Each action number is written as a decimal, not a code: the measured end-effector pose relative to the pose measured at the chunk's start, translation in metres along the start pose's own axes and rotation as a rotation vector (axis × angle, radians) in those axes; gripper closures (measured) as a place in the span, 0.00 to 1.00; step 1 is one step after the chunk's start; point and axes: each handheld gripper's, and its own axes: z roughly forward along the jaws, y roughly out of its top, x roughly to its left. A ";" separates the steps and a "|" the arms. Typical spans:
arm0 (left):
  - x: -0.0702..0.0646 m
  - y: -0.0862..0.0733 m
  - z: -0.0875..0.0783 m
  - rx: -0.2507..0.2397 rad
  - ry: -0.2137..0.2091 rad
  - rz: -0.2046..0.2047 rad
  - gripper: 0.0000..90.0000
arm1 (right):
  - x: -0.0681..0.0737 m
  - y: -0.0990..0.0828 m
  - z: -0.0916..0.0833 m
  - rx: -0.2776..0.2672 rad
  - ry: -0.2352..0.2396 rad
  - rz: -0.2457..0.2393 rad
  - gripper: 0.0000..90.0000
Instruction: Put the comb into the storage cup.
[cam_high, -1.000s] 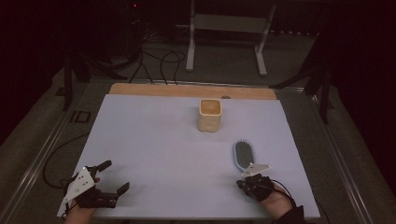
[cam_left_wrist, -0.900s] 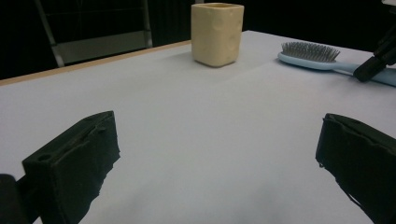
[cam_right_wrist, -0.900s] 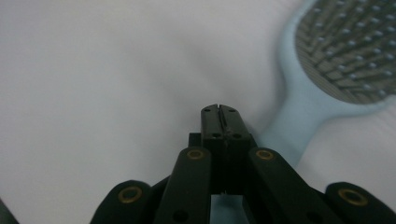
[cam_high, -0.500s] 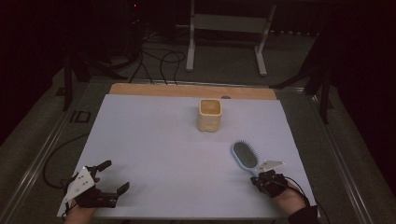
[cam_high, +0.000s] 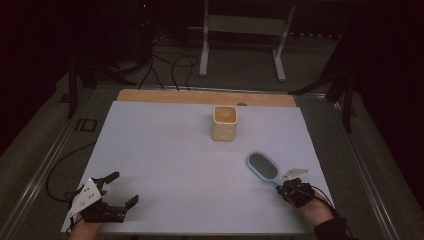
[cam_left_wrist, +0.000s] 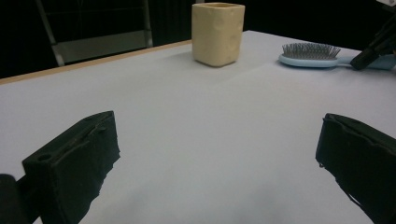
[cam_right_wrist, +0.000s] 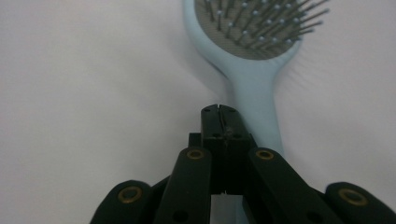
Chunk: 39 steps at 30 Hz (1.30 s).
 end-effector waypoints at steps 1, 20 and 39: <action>0.000 0.000 0.000 0.000 0.000 0.000 0.00 | -0.001 0.000 0.000 0.001 0.003 -0.001 1.00; 0.000 0.001 0.000 -0.002 -0.001 -0.001 0.00 | -0.009 0.019 -0.028 -0.052 0.014 -0.076 1.00; 0.000 0.001 0.000 -0.004 -0.001 -0.005 0.00 | -0.017 0.037 -0.029 0.034 0.012 -0.095 0.48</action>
